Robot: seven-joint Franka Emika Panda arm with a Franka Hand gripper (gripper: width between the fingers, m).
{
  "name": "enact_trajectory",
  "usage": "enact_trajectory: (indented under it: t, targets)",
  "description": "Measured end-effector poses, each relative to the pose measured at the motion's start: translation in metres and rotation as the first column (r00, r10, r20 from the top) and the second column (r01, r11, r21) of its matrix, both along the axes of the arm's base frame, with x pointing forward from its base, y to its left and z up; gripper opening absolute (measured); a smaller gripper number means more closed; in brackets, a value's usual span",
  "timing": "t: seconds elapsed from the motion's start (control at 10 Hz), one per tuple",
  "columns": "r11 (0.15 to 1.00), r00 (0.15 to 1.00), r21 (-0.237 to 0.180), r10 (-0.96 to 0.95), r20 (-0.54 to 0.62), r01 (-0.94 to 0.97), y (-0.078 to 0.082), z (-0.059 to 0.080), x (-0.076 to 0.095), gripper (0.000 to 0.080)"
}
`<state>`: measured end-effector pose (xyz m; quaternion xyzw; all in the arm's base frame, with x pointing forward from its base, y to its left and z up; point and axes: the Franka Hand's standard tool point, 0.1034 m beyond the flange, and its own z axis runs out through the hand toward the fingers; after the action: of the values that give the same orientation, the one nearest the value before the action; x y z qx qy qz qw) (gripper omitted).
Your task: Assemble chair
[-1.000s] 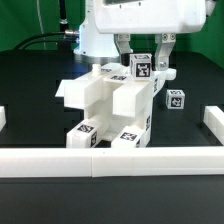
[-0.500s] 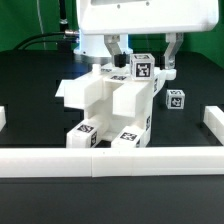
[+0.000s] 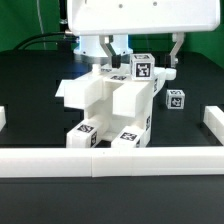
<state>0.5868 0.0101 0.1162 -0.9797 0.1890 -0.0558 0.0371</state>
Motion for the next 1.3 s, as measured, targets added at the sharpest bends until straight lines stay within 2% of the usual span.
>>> enact_trajectory:
  t: [0.1,0.3,0.6,0.7,0.8,1.0,1.2,1.3]
  targets:
    - [1.000,0.999,0.003,0.026,-0.020,-0.026,0.0022,-0.0021,-0.0038,0.0649]
    - [0.997,0.989,0.046,0.071,-0.130,-0.066,0.0031,-0.0007,-0.0113,0.0649]
    - [0.995,0.988,0.043,0.097,-0.117,-0.093,0.0034,0.0007,-0.0071,0.0649]
    - [0.990,0.984,0.040,0.136,-0.114,-0.132,0.0032,0.0007,-0.0070,0.0649]
    - [0.963,0.957,0.009,0.267,-0.109,-0.268,0.0019,0.0010,-0.0061,0.0649]
    - [0.892,0.888,-0.020,0.446,-0.111,-0.451,-0.0014,0.0020,-0.0046,0.0649]
    - [0.876,0.872,-0.026,0.476,-0.112,-0.481,-0.0012,0.0020,-0.0044,0.0649]
    - [0.877,0.873,-0.025,0.475,-0.112,-0.481,-0.0016,0.0019,-0.0045,0.0528]
